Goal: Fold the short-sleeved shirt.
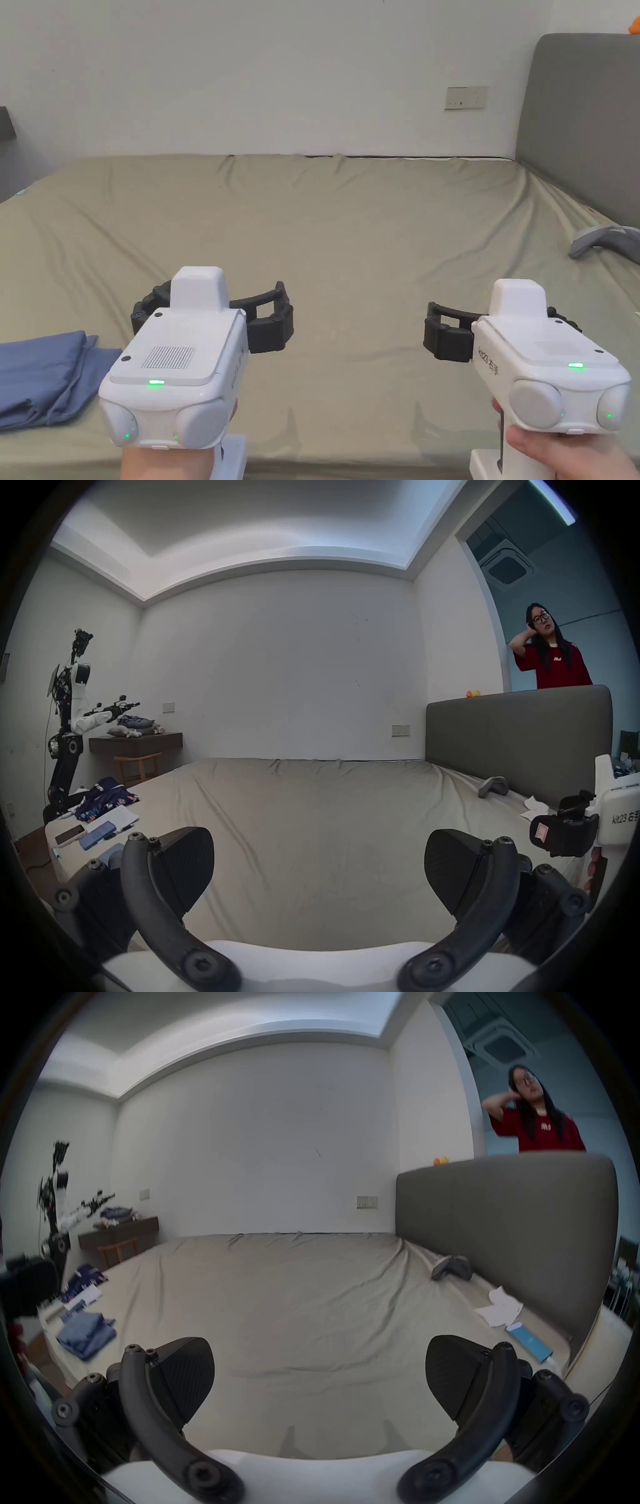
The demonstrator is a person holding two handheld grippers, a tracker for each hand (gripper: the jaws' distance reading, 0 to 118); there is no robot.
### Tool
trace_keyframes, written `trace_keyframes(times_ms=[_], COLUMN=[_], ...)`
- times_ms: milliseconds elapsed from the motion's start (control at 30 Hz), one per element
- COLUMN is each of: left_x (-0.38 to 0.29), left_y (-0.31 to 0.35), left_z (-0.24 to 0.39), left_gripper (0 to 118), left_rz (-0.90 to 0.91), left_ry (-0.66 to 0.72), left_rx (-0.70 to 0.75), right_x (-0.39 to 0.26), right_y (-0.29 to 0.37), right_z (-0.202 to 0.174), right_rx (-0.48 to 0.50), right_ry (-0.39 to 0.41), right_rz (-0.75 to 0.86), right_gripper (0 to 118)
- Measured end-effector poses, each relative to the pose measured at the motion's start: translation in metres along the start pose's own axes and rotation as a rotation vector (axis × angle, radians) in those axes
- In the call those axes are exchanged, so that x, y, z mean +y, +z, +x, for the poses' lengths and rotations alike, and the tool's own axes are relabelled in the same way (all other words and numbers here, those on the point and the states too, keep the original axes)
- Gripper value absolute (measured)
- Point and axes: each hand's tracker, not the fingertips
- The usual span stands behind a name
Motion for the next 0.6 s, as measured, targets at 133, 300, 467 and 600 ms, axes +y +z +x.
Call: trace_keyframes(times_ms=[133,300,467,600], left_x=[0.001,0.001,0.0,0.0], left_y=[0.002,0.002,0.001,0.001], left_z=[0.0,-0.001,-0.001,-0.001], left_gripper=[118,118,118,118], left_rz=[0.012,0.011,0.01,0.017], left_ry=[-0.01,0.006,-0.001,-0.01], left_rx=[-0.001,-0.001,0.0,0.002], right_x=[0.001,-0.001,-0.002,0.002], right_y=[0.006,0.011,0.009,0.009], right_z=[0.0,-0.012,-0.012,-0.009], right_rx=[0.022,-0.043,-0.027,-0.041], right_ry=[0.008,0.164,0.132,0.126], right_rz=[0.029,0.108,0.078,0.087], right_gripper=[118,118,118,118])
